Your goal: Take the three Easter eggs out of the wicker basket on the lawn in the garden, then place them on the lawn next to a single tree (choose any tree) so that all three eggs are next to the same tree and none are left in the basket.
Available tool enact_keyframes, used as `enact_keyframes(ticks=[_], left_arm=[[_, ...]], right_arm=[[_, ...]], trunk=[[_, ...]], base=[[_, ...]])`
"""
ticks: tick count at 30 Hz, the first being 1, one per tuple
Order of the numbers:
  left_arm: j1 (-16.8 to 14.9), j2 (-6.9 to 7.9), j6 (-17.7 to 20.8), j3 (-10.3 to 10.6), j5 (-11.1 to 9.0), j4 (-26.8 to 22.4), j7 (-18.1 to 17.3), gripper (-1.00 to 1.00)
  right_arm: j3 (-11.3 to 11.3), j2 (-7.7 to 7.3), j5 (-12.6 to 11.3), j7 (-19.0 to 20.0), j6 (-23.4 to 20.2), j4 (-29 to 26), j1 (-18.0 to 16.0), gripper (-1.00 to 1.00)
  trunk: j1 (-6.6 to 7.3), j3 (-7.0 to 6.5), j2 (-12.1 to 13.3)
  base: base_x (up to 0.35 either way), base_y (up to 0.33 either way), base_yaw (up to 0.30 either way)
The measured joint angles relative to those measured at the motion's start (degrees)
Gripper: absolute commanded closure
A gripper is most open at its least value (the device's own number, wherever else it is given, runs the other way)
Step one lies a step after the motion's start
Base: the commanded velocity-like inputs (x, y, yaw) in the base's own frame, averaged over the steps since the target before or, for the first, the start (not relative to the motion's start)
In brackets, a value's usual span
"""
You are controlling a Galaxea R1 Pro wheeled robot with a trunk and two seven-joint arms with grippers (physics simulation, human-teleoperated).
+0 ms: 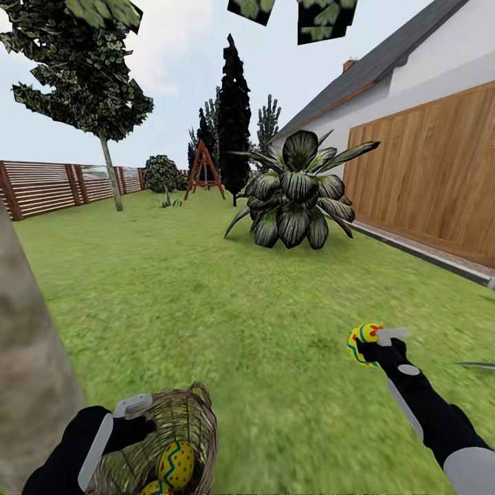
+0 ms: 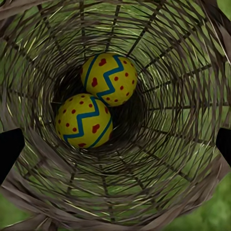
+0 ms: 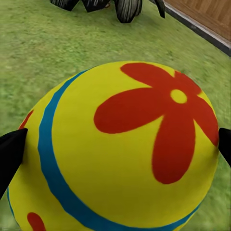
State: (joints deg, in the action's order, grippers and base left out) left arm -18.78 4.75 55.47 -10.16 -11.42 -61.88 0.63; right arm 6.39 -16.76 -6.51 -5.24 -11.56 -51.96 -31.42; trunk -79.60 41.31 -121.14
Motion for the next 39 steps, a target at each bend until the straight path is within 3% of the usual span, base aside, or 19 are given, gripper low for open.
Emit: enact_keyframes(ticks=[39], left_arm=[[0.0, -0.86, -0.01, 0.03, 0.02, -0.03, -0.03, -1.0]], right_arm=[[0.12, 0.41, 0.17, -0.44, -0.14, -0.06, -0.01, 1.0]], trunk=[[-8.14, 6.65, -14.86]], base=[[0.0, 0.0, 0.0]])
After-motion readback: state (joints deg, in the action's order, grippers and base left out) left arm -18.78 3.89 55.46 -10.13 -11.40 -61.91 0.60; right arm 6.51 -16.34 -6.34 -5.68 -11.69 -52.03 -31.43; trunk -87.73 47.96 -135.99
